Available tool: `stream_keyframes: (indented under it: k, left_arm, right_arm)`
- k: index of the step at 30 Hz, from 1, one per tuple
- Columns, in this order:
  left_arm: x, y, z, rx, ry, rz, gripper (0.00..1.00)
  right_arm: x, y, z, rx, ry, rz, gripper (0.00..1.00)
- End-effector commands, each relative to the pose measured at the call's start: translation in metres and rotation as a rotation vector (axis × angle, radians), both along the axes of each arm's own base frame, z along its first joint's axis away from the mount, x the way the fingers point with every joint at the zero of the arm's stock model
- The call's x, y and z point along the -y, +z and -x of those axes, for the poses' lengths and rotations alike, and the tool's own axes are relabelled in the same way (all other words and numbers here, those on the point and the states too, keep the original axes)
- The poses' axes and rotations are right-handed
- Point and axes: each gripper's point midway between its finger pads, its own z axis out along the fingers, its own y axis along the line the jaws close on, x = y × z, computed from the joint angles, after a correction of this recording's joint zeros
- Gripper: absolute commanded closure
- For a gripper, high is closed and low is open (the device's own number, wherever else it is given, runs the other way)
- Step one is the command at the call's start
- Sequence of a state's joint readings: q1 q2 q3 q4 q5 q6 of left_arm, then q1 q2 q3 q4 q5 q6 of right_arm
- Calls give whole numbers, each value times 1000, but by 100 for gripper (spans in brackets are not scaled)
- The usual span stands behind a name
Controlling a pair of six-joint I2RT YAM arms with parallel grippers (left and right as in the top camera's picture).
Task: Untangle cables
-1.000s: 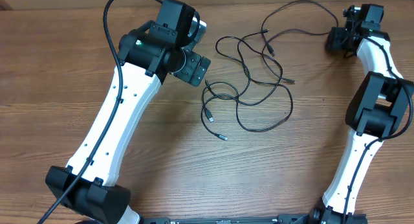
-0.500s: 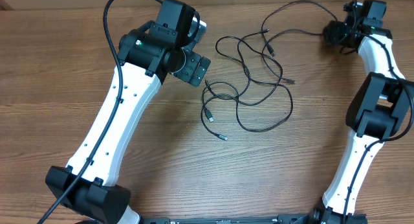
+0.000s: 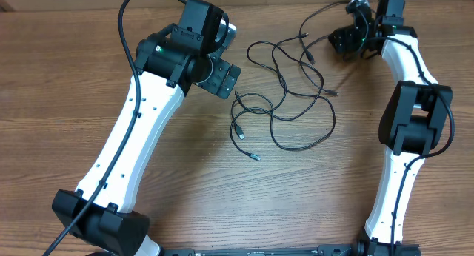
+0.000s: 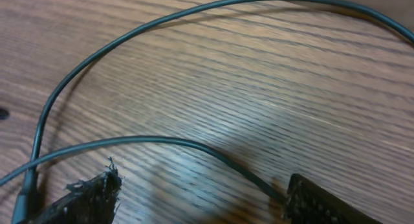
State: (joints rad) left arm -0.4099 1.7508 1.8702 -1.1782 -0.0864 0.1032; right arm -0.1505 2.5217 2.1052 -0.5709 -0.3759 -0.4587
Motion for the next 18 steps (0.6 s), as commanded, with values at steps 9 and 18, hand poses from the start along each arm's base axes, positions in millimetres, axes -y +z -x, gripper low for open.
stream_keyframes:
  k: [9, 18]
  left_arm:
    - [0, -2, -1, -7, 13, 13, 1]
    - [0, -2, -1, -7, 13, 13, 0]
  right_arm:
    - [4, 18, 12, 87, 268, 192, 16]
    - [-8, 26, 10, 163, 374, 191, 17]
